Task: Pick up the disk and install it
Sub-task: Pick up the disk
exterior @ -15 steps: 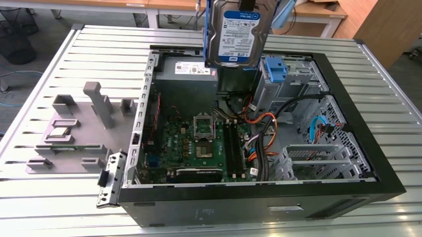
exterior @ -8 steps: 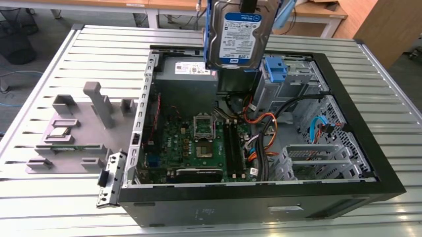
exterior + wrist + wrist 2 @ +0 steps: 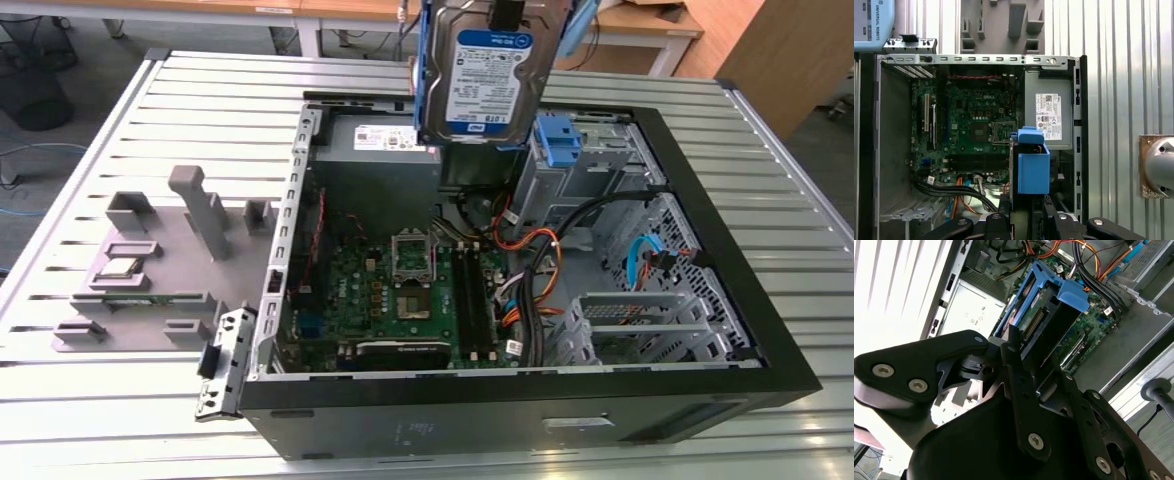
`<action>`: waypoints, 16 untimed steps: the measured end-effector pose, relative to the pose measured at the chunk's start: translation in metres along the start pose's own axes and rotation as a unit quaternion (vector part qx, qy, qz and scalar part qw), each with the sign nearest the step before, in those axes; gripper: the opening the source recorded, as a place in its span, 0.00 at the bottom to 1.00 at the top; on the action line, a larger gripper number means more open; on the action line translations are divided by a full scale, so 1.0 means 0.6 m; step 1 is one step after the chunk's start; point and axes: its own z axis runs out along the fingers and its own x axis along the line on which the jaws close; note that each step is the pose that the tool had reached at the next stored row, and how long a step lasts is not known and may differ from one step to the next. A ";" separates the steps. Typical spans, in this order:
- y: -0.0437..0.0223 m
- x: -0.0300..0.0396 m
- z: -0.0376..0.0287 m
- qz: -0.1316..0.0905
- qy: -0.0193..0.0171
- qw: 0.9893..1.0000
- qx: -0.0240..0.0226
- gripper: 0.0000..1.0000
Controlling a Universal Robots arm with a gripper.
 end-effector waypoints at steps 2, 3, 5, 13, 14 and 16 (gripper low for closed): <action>-0.001 0.003 0.000 0.000 0.000 1.000 0.000 0.35; -0.001 0.005 0.000 0.000 0.000 1.000 0.000 0.35; -0.002 0.008 -0.001 0.000 0.000 1.000 0.000 0.35; -0.006 0.019 -0.001 0.000 0.000 1.000 0.000 0.35; -0.007 0.020 -0.001 0.000 0.000 1.000 0.000 0.35; -0.008 0.023 -0.001 0.000 0.000 1.000 0.000 0.35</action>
